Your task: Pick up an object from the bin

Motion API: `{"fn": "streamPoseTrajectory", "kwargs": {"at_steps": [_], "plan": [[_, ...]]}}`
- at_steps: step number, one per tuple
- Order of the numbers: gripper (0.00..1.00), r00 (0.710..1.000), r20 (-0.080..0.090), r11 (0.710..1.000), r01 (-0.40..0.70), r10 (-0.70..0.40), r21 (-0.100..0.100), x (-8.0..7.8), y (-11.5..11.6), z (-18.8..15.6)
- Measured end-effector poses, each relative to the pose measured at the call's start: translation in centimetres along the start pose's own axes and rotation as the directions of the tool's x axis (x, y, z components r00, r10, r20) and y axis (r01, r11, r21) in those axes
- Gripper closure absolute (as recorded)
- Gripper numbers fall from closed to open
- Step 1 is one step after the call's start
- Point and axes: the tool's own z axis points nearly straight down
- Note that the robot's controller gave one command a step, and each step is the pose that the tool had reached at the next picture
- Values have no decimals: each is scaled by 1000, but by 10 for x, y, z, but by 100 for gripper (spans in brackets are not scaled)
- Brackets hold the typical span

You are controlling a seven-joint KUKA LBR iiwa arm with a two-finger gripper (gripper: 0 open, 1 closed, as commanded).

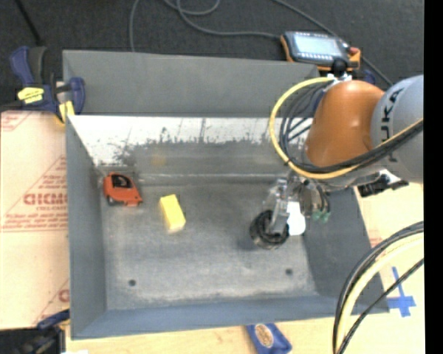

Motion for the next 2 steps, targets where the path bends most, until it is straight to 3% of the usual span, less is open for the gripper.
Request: {"fn": "streamPoseTrajectory", "kwargs": {"at_steps": [1, 2], "plan": [[100, 1000, 0, 1000, 0, 0, 0, 0, 0, 0], [100, 1000, -9, 1000, 6, -6, 0, 2, 4, -39]]}}
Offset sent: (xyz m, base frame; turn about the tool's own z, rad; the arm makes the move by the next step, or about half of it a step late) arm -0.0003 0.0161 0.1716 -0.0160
